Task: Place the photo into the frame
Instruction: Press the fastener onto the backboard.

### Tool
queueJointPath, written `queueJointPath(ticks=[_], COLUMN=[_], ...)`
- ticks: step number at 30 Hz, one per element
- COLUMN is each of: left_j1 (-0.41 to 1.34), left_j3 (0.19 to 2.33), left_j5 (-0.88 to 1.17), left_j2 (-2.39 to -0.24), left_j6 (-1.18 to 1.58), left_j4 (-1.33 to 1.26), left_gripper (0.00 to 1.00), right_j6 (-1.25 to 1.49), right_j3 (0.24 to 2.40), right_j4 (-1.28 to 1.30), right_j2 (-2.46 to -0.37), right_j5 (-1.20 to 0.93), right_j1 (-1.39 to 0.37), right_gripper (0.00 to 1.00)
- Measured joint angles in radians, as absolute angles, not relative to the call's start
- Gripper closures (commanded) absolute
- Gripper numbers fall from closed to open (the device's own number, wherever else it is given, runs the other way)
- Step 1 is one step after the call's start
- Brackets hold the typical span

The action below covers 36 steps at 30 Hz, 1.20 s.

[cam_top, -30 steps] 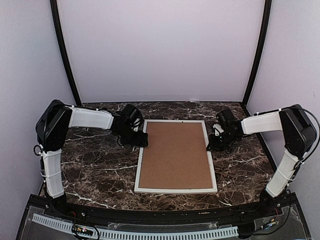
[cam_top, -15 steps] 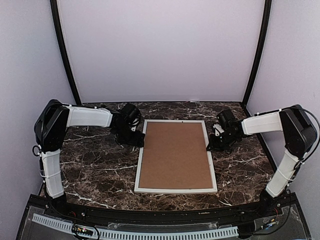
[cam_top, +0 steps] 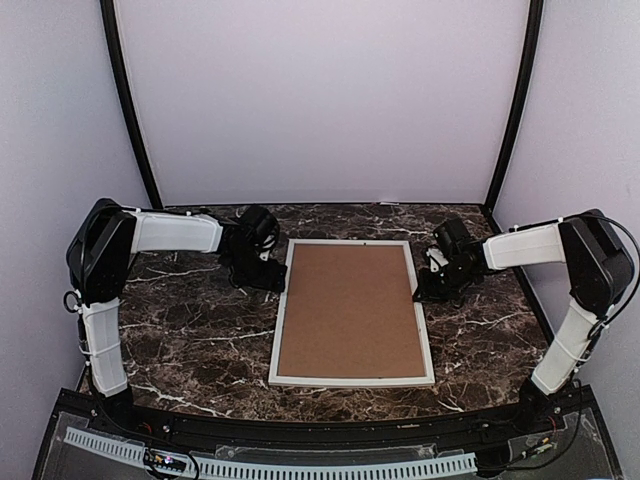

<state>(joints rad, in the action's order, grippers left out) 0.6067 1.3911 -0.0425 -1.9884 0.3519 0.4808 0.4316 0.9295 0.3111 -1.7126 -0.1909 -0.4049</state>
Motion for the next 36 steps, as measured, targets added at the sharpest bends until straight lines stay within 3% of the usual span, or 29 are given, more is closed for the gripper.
queueJointPath(ticks=[36], left_j1=[0.640], left_j3=[1.393], left_j5=[-0.025], left_j2=[-2.017], left_j6=[0.363], left_j4=[0.464], left_gripper=[0.15], right_j6=[0.432], right_j3=[0.918], right_j4=[0.292], right_j2=[-1.712], right_j5=[-0.208], right_j1=[-0.399], right_gripper=[0.96])
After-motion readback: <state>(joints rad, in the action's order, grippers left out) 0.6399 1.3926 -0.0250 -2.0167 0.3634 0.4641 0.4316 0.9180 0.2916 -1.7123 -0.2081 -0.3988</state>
